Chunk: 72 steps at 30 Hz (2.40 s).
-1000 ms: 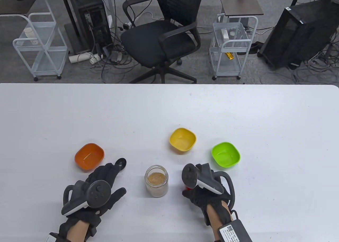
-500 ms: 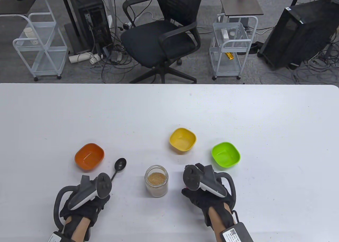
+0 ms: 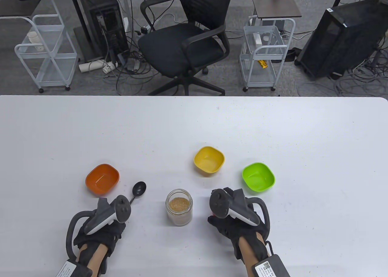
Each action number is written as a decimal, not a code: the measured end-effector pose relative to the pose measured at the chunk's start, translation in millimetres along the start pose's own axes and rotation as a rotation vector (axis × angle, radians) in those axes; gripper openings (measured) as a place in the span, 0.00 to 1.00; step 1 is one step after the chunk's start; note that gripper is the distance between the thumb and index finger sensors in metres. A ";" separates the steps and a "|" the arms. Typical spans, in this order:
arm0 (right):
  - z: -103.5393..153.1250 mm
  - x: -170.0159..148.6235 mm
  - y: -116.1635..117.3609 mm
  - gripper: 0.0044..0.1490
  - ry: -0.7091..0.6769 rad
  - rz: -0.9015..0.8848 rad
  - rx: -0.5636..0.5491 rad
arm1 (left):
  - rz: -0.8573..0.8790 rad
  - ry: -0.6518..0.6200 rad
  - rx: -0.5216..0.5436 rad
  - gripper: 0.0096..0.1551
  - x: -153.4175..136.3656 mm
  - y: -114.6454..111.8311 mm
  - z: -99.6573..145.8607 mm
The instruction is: Scoop brown sugar granules from jar into dishes
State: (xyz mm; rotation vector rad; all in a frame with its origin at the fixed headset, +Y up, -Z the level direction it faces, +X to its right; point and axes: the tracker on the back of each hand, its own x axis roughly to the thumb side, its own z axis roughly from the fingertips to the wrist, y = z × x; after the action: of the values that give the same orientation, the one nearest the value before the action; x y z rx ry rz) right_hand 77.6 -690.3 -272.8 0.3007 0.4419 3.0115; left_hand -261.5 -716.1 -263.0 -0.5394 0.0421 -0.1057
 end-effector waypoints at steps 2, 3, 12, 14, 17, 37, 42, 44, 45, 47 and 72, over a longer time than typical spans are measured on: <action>0.0 -0.3 0.0 0.53 0.000 -0.001 0.001 | 0.035 -0.017 0.002 0.29 -2.1 0.2 -0.8; -0.1 -0.3 0.1 0.54 0.000 -0.003 0.001 | 0.062 -0.027 0.009 0.29 -3.4 1.0 -0.2; -0.6 -2.0 0.1 0.53 0.002 -0.012 0.005 | 0.258 -0.092 0.247 0.25 -10.6 17.7 20.3; -0.8 -2.1 0.2 0.53 0.002 -0.015 0.006 | 0.300 -0.111 0.313 0.25 -11.8 20.1 24.4; -0.9 -2.6 0.1 0.53 0.004 -0.017 0.005 | 0.340 -0.136 0.411 0.25 -13.6 23.7 30.4; -1.1 -4.8 0.0 0.53 0.008 -0.025 -0.021 | 0.445 -0.264 0.665 0.23 -15.5 26.4 43.4; -1.7 -5.7 -3.2 0.54 0.014 -0.045 -0.084 | 0.423 -0.257 0.665 0.23 -14.4 27.6 43.1; -5.9 -6.2 -9.6 0.57 0.028 -0.047 -0.107 | 0.411 -0.256 0.670 0.23 -14.4 28.5 43.6; -8.4 -6.6 -13.3 0.58 0.036 -0.048 -0.112 | 0.413 -0.252 0.674 0.23 -14.7 28.7 43.9; -16.4 -5.8 -24.8 0.62 0.047 -0.048 -0.123 | 0.422 -0.254 0.689 0.23 -15.1 29.7 45.6; -162.5 1.8 -51.0 0.81 0.103 0.032 0.145 | 0.423 -0.172 0.669 0.24 -25.5 25.8 43.1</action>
State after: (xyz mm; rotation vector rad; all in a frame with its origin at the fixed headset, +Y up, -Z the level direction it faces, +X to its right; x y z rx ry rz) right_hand 45.2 -686.2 -440.0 0.1641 0.6725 3.0418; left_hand -281.7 -669.3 -239.0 0.1373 -0.0470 0.3329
